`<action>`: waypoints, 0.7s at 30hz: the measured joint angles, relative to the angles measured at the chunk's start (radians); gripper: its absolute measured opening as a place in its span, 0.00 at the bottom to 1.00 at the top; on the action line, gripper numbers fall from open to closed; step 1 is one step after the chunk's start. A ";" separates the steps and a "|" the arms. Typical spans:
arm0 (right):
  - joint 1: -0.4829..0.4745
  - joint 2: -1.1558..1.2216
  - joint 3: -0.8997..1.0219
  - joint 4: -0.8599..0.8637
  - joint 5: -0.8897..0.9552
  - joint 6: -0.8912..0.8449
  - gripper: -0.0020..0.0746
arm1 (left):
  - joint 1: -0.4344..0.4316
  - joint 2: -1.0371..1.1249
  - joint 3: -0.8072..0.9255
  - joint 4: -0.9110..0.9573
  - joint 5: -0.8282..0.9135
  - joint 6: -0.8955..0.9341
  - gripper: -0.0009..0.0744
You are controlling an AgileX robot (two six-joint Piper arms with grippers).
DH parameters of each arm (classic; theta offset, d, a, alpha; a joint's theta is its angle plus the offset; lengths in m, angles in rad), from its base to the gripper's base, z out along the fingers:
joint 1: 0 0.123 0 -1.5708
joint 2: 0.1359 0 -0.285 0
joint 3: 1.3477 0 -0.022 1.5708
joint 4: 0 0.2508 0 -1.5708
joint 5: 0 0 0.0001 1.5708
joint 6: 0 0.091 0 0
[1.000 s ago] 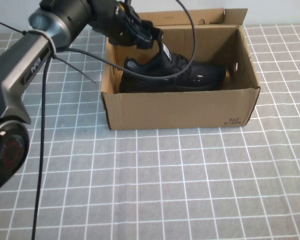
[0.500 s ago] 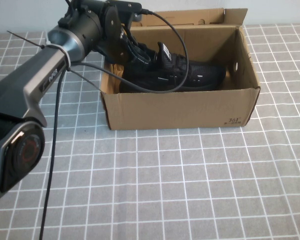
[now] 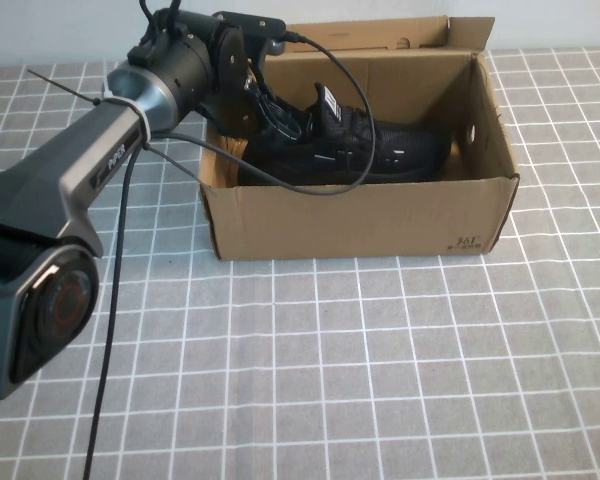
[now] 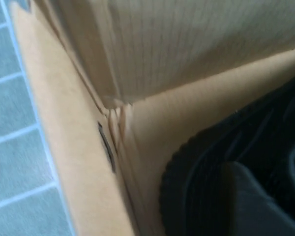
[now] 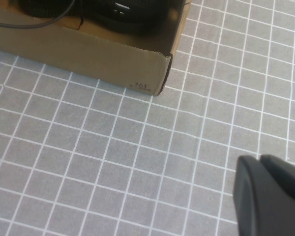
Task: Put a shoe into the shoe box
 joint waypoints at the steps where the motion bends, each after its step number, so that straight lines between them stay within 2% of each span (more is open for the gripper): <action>1: 0.000 0.000 0.000 0.000 0.000 0.000 0.01 | 0.000 0.000 0.000 0.007 -0.007 0.000 0.14; 3: 0.000 0.000 0.000 0.000 0.000 0.000 0.01 | 0.000 0.002 0.000 0.017 -0.028 0.000 0.07; 6: 0.000 0.000 0.000 0.000 0.000 0.000 0.01 | 0.000 0.009 0.000 0.029 -0.076 0.015 0.03; 13: 0.000 0.000 0.000 0.002 0.000 0.000 0.01 | 0.000 0.011 0.000 0.035 -0.184 0.051 0.02; 21: 0.000 0.000 0.000 0.006 0.000 0.000 0.01 | 0.000 0.015 0.000 0.035 -0.198 0.069 0.02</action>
